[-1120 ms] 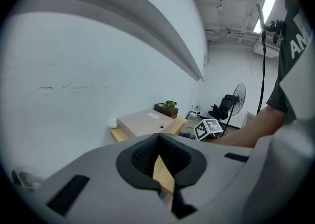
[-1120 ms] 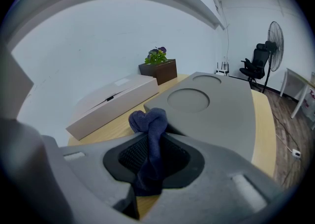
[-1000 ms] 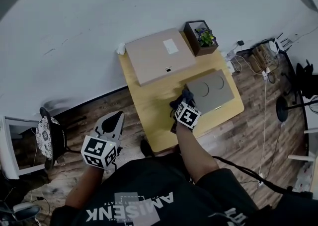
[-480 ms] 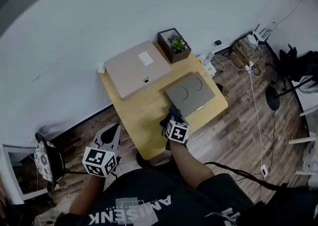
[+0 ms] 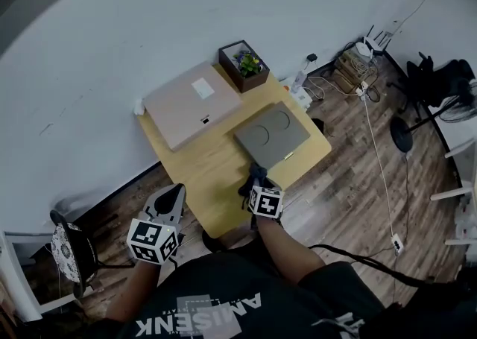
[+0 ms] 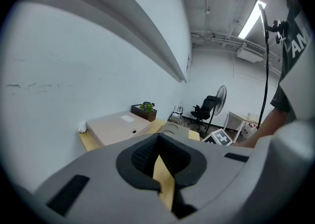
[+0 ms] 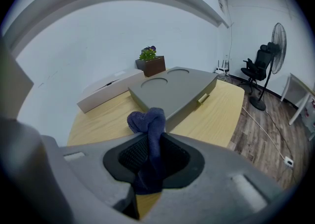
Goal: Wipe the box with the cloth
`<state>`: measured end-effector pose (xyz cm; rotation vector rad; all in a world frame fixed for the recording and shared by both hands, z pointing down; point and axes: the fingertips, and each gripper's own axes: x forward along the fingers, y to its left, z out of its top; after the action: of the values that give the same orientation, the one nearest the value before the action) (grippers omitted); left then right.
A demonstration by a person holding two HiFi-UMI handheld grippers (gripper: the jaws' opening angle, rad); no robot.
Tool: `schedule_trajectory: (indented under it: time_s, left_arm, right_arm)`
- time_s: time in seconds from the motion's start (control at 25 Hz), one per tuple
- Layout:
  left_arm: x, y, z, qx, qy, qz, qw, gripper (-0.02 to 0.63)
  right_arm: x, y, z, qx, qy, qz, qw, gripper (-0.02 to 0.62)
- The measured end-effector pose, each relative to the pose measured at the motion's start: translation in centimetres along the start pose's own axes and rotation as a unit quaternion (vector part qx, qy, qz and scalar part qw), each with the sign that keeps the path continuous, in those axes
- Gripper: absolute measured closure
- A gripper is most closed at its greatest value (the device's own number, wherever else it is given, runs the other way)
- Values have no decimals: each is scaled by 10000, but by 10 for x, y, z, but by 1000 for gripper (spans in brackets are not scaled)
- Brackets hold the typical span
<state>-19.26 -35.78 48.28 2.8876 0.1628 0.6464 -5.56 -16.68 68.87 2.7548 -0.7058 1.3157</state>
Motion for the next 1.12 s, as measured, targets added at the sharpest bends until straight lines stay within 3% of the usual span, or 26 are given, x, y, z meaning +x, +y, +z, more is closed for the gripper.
schedule_trajectory:
  time_s: [0.28,0.48,0.68,0.92,1.12]
  left_arm:
    - [8,-4,-3,-5,16,-141,9999,604]
    - [17,-13,-3,-17,30,-247,9997,604]
    - [36,-31,1,-63,11,-463,9989,604]
    - [49,-28,7,-426,-5,178,9989,605]
    - [53,-34,24,-588,-185,681,9958,604]
  right_arm:
    - [-9,-12,-11,78,100,14,9999,518]
    - [-22,-7,-18,264,213,679,9971,518]
    - [-47,-14,-7,-249,179,1218,9921,518]
    - [-70,-28,29,-852,37,2016,9757,518]
    - [-87,-52,81,-953,-218,2406,9657,518]
